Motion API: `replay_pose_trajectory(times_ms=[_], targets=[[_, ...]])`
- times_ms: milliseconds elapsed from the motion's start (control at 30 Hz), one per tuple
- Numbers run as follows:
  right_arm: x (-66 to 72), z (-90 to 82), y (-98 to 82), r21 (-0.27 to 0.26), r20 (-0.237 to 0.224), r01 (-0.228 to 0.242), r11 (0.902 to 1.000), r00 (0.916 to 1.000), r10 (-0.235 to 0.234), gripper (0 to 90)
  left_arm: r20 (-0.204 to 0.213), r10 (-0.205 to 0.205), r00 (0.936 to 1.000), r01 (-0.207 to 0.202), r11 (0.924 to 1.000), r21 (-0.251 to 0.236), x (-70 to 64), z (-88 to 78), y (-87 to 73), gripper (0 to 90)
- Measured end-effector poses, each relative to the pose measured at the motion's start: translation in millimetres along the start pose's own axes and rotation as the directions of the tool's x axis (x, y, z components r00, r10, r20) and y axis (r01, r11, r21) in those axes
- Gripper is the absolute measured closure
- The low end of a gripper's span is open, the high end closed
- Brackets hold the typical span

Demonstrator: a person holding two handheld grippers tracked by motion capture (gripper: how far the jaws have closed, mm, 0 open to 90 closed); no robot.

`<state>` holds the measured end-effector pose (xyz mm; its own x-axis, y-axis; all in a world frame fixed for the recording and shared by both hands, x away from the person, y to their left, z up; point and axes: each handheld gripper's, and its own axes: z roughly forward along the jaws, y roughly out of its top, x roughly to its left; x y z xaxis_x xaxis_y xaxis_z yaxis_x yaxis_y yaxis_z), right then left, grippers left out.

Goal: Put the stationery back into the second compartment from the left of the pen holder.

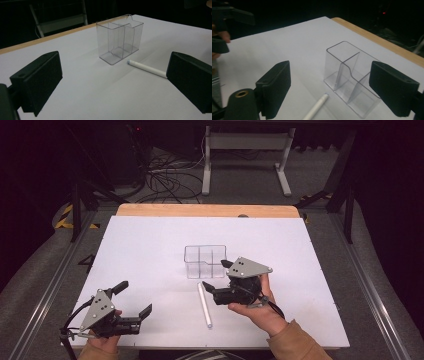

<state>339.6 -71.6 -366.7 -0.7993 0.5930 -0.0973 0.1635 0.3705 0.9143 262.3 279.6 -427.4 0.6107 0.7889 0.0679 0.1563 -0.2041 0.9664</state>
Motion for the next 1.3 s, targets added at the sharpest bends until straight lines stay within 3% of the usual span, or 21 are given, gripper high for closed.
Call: replay_pose_trajectory(times_ms=[100,300,400,433,533,600,667,700,733,767,800,833,867,900,933,967,1000,1167,1233,1267,1300], targets=[[1.3,0.5,1.6,0.015,0.009,-0.009,0.9998,0.9999,0.009,19.1,0.001,0.002,1.0000,-0.002,1.0000,0.000,0.4,-0.1,0.0,1.2],[4.7,5.7,1.8,0.058,0.038,0.036,0.9977,0.9986,-0.038,23.6,0.002,0.003,1.0000,-0.003,1.0000,-0.002,0.3,-0.1,0.1,1.2],[6.2,9.5,1.1,0.092,0.057,0.013,0.9957,0.9982,-0.019,23.9,0.002,0.002,1.0000,-0.002,1.0000,0.000,0.2,-0.1,0.1,1.2],[7.5,12.4,0.8,0.129,0.064,-0.001,0.9916,0.9979,-0.007,22.8,0.002,0.003,1.0000,-0.003,1.0000,0.000,0.3,-0.2,0.1,1.2],[8.9,14.8,0.3,0.152,0.077,-0.010,0.9883,0.9970,-0.002,21.0,0.001,0.002,1.0000,-0.002,1.0000,-0.001,0.3,-0.4,0.1,1.2],[8.8,17.5,-0.6,0.175,0.076,-0.035,0.9840,0.9969,0.022,20.7,0.002,0.002,1.0000,-0.002,1.0000,0.001,0.4,-0.5,0.2,1.2],[7.1,23.1,-2.7,0.214,0.071,-0.089,0.9728,0.9946,0.076,19.9,0.002,0.002,1.0000,-0.002,1.0000,0.000,0.3,-0.4,0.2,1.2],[7.1,23.1,-2.7,0.214,0.071,-0.089,0.9728,0.9946,0.076,19.9,0.002,0.002,1.0000,-0.002,1.0000,-0.002,0.3,-0.4,0.2,1.2],[6.4,26.6,-3.9,0.239,0.078,-0.127,0.9627,0.9907,0.112,20.3,0.001,0.003,1.0000,-0.003,1.0000,-0.002,0.3,-0.5,0.2,1.2],[6.4,26.6,-3.9,0.239,0.078,-0.127,0.9627,0.9907,0.112,20.3,0.002,0.002,1.0000,-0.002,1.0000,-0.001,0.3,-0.5,0.2,1.2],[6.2,30.4,-4.5,0.277,0.085,-0.159,0.9476,0.9863,0.141,20.6,0.002,0.002,1.0000,-0.002,1.0000,0.000,0.3,-0.4,0.2,1.2],[6.2,30.4,-4.5,0.277,0.085,-0.159,0.9476,0.9863,0.141,20.6,0.002,0.002,1.0000,-0.002,1.0000,0.000,0.4,-0.3,0.1,1.2],[6.1,34.4,-5.5,0.308,0.091,-0.196,0.9310,0.9802,0.176,20.6,0.002,0.002,1.0000,-0.002,1.0000,0.000,0.4,-0.3,0.1,1.2],[6.1,34.4,-5.5,0.308,0.091,-0.196,0.9310,0.9802,0.176,20.6,0.002,0.002,1.0000,-0.002,1.0000,0.000,0.5,-0.4,0.1,1.2],[5.9,38.0,-6.8,0.339,0.105,-0.216,0.9156,0.9760,0.191,21.2,0.001,0.003,1.0000,-0.003,1.0000,0.002,0.5,-0.6,0.2,1.2],[5.6,39.8,-7.4,0.350,0.110,-0.227,0.9086,0.9733,0.201,21.7,0.001,0.003,1.0000,-0.003,1.0000,0.002,0.5,-0.7,0.2,1.2],[5.6,39.8,-7.4,0.350,0.110,-0.227,0.9086,0.9733,0.201,21.7,0.000,0.005,1.0000,-0.005,1.0000,0.001,0.8,-0.7,0.3,1.2],[4.7,48.5,-11.1,0.415,0.127,-0.274,0.8678,0.9617,0.243,26.1,0.002,0.004,1.0000,-0.004,1.0000,0.002,0.6,-0.5,0.1,1.2],[4.2,54.4,-13.3,0.449,0.140,-0.304,0.8404,0.9527,0.270,28.7,0.002,0.003,1.0000,-0.003,1.0000,0.000,0.6,-0.2,0.1,1.2],[4.2,54.4,-13.3,0.449,0.140,-0.304,0.8404,0.9527,0.270,28.7,0.002,0.003,1.0000,-0.003,1.0000,0.000,0.6,-0.1,0.1,1.2],[3.7,58.8,-14.7,0.469,0.161,-0.318,0.8241,0.9481,0.275,31.5,0.002,0.003,1.0000,-0.003,1.0000,0.000,0.6,-0.1,0.1,1.2]])
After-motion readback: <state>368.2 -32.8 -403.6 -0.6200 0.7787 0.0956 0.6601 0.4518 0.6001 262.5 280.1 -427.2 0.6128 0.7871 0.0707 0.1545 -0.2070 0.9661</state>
